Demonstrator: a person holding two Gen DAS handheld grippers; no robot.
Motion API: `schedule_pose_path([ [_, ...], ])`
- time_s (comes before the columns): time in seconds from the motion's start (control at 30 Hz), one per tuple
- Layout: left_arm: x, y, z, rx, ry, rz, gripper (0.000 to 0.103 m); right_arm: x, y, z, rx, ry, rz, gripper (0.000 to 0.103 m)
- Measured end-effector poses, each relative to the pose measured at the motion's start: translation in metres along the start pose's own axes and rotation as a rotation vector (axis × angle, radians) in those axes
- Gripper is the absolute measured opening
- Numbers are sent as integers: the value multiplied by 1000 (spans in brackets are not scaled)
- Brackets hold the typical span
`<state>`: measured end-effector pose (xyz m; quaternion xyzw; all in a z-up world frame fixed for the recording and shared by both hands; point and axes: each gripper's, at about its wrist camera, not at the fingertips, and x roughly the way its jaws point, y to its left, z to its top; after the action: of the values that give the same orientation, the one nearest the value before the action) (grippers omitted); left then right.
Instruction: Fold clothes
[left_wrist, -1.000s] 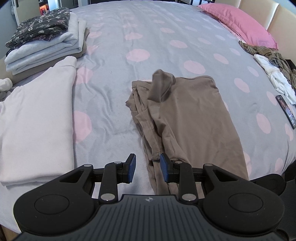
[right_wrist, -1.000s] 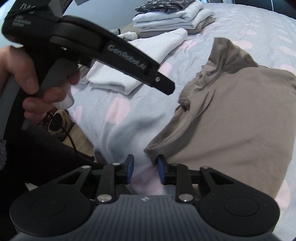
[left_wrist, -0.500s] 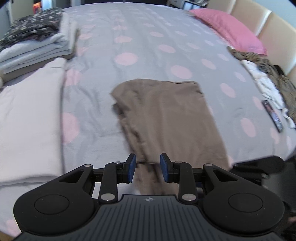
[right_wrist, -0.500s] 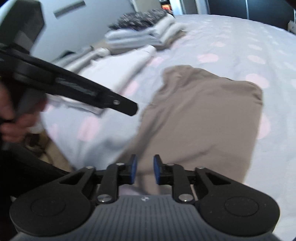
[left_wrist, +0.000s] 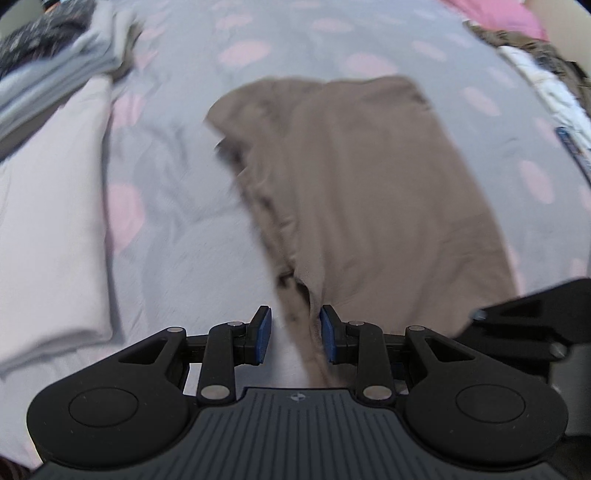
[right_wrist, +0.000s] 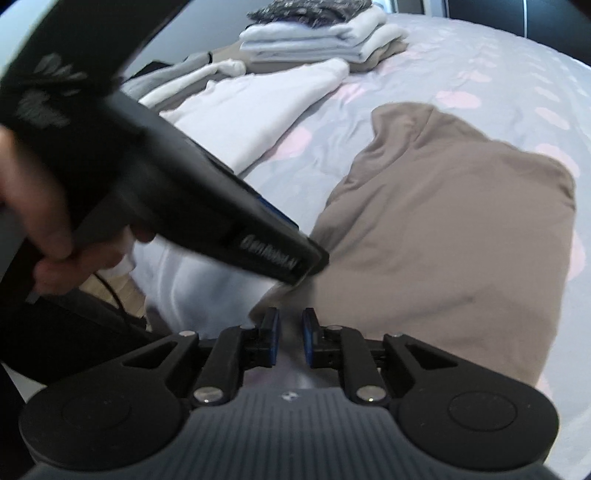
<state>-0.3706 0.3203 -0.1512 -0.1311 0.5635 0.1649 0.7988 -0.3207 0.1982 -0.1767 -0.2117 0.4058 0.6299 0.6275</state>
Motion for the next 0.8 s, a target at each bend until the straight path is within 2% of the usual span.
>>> schedule_pose_path([
  [0.03, 3, 3, -1, -12, 13, 0, 27, 2, 0, -2, -1, 11, 1, 18],
  [0.17, 3, 11, -1, -52, 26, 13, 40, -2, -6, -13, 19, 28, 8, 19],
  [0.2, 0, 13, -1, -57, 22, 16, 39, -6, -8, -13, 24, 29, 10, 20],
  [0.23, -3, 14, -1, -61, 16, 16, 40, -11, -9, -13, 35, 24, 8, 28],
  [0.3, -11, 17, -1, -70, -2, 5, 39, -21, -15, -13, 61, 9, 5, 41],
  [0.43, -31, 20, 3, -78, -73, -35, 41, -42, -32, -7, 115, -40, -45, 42],
  [0.47, -35, 21, 6, -88, -97, -51, 45, -46, -39, -3, 131, -54, -69, 42],
  [0.5, -39, 23, 8, -106, -121, -68, 50, -51, -45, -1, 153, -63, -89, 42],
  [0.57, -42, 29, 13, -152, -161, -96, 54, -57, -59, 3, 200, -79, -126, 45],
  [0.73, -29, 50, 34, -295, -195, -178, 54, -65, -100, 11, 322, -94, -189, 57],
  [0.8, -20, 62, 42, -349, -205, -212, 54, -65, -116, 13, 391, -94, -186, 61],
])
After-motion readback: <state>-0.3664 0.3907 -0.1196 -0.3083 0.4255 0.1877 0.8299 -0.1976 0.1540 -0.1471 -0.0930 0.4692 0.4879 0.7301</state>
